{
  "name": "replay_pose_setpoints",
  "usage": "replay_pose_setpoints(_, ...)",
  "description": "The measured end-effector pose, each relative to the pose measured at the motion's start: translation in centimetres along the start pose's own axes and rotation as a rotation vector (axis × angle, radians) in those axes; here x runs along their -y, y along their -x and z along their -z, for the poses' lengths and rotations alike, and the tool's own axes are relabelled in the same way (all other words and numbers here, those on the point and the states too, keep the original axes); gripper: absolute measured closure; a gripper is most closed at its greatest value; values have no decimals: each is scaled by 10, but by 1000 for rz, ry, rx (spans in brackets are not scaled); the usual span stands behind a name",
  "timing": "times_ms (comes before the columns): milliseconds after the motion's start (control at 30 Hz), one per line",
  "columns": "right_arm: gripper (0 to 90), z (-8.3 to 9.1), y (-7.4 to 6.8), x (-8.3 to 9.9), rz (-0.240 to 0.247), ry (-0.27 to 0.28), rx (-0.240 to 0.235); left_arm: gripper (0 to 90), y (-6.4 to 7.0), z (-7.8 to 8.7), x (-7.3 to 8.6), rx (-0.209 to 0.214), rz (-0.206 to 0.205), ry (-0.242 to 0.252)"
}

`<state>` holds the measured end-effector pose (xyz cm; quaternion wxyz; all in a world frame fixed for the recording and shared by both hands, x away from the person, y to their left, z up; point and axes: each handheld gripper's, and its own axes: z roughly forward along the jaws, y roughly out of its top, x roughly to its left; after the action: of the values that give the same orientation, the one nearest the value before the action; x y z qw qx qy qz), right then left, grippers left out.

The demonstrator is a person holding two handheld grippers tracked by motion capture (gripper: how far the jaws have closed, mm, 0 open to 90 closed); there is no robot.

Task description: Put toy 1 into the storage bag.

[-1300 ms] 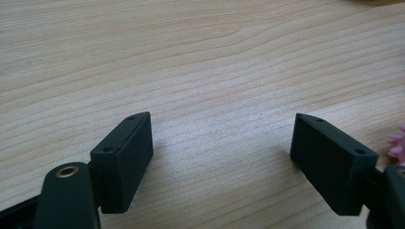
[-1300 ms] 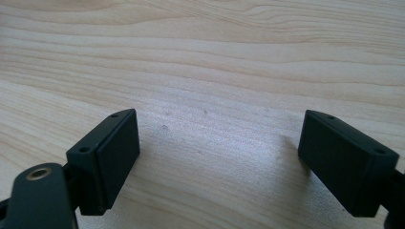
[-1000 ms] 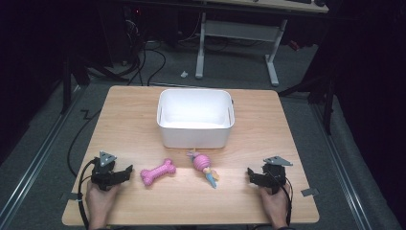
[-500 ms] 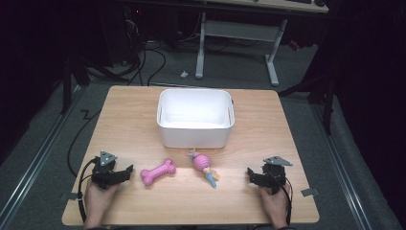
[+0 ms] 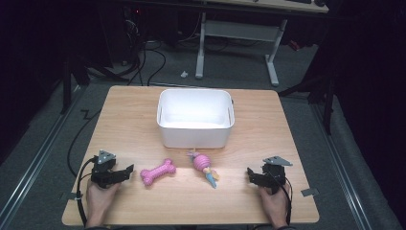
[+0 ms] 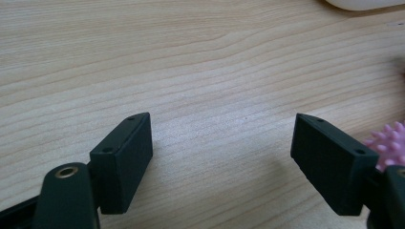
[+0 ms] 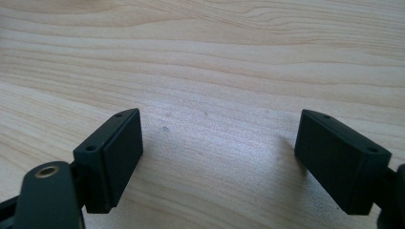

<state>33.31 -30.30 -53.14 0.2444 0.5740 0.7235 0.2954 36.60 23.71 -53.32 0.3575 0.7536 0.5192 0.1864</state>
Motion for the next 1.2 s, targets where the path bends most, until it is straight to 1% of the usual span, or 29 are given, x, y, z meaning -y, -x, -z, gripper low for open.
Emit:
replay_pose_setpoints(33,166,0,0,0,0,0,0,226,0,0,0,4,5,7)
replay_pose_setpoints(100,166,0,0,0,0,0,0,235,1,2,-1,10,1,8)
replay_pose_setpoints(133,166,0,0,0,3,1,-1,235,1,4,-2,10,-14,5)
replay_pose_setpoints(167,166,0,0,0,1,-2,0,236,1,4,-2,10,-14,5)
replay_pose_setpoints(200,166,0,0,0,1,0,0,236,2,6,-4,23,-18,7)
replay_pose_setpoints(300,165,0,0,0,1,0,0,245,4,8,-5,36,-24,8)
replay_pose_setpoints(333,166,0,0,0,3,0,0,281,5,9,-7,52,-29,-2)
replay_pose_setpoints(367,166,0,0,0,3,0,0,295,7,11,-9,57,-33,-30)
replay_pose_setpoints(433,167,0,0,0,3,0,-1,295,7,13,-12,65,-46,-47)
replay_pose_setpoints(500,167,-1,-1,-1,4,-2,-3,291,8,16,-14,84,-49,-42)
replay_pose_setpoints(633,167,-1,-1,-1,9,0,-6,285,10,20,-17,91,-49,-38)
replay_pose_setpoints(867,167,-1,-1,-1,10,-1,-7,269,18,25,-22,114,-70,-36)
replay_pose_setpoints(900,167,-1,-1,-1,11,-1,-9,269,19,27,-24,125,-70,-28)
replay_pose_setpoints(967,168,-1,-1,-1,17,0,-11,280,21,29,-26,146,-67,-29)
replay_pose_setpoints(1000,168,-1,-1,-1,17,0,-11,283,22,29,-27,154,-71,-33)
replay_pose_setpoints(1067,167,-1,-1,-1,17,0,-10,289,25,31,-28,154,-83,-33)
replay_pose_setpoints(1200,168,-1,-1,-1,17,0,-11,292,32,34,-32,168,-106,-31)
